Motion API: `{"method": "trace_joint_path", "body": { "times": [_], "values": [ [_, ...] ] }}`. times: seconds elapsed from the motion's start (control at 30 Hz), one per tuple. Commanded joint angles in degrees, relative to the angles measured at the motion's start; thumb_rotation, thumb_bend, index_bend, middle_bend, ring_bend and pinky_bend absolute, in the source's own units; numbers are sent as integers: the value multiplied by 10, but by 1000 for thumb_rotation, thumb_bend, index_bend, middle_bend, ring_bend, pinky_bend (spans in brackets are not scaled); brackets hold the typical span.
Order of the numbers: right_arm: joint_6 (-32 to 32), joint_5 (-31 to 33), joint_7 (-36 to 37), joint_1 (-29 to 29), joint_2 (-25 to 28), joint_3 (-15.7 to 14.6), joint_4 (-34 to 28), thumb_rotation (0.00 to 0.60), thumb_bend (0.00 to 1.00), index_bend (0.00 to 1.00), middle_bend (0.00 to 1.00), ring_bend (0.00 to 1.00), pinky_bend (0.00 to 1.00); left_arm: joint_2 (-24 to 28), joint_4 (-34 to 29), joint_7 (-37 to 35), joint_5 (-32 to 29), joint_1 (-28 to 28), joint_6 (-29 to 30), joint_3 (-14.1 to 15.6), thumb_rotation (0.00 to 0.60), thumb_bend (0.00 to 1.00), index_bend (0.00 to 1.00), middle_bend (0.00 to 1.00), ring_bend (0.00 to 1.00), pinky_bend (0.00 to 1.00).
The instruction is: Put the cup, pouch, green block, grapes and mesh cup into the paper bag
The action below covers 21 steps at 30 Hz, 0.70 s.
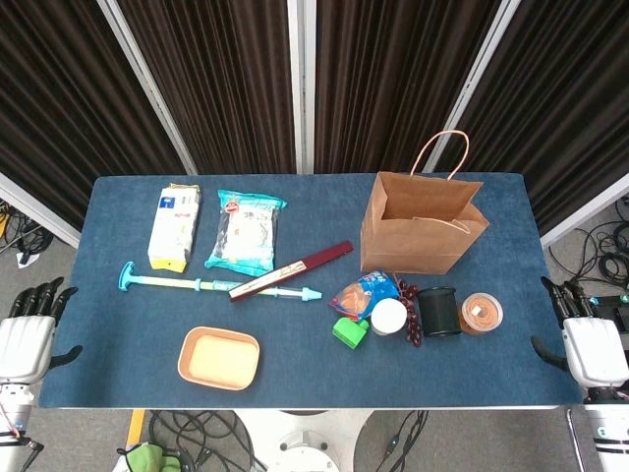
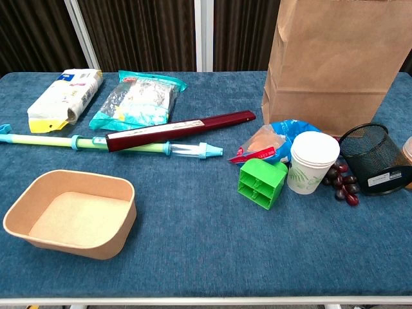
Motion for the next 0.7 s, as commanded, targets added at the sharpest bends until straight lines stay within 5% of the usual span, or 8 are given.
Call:
{"method": "trace_joint_path", "body": {
  "times": [0.03, 0.33, 0.7],
  "values": [
    [4, -3, 3, -1, 0, 1, -1, 600, 169, 40, 160, 87, 280, -6, 6, 2, 2, 2, 8, -2, 600, 0, 229, 196, 140, 147],
    [-8, 1, 8, -2, 3, -8, 2, 600, 145, 39, 157, 87, 279, -7, 2, 7, 6, 3, 10, 1, 600, 0, 233, 196, 140, 147],
    [-141, 48, -40, 52, -11, -16, 15, 600, 72, 0, 80, 71, 280, -5, -2, 3, 4, 0, -5, 6, 600, 0, 235, 196, 140, 147]
  ]
}}
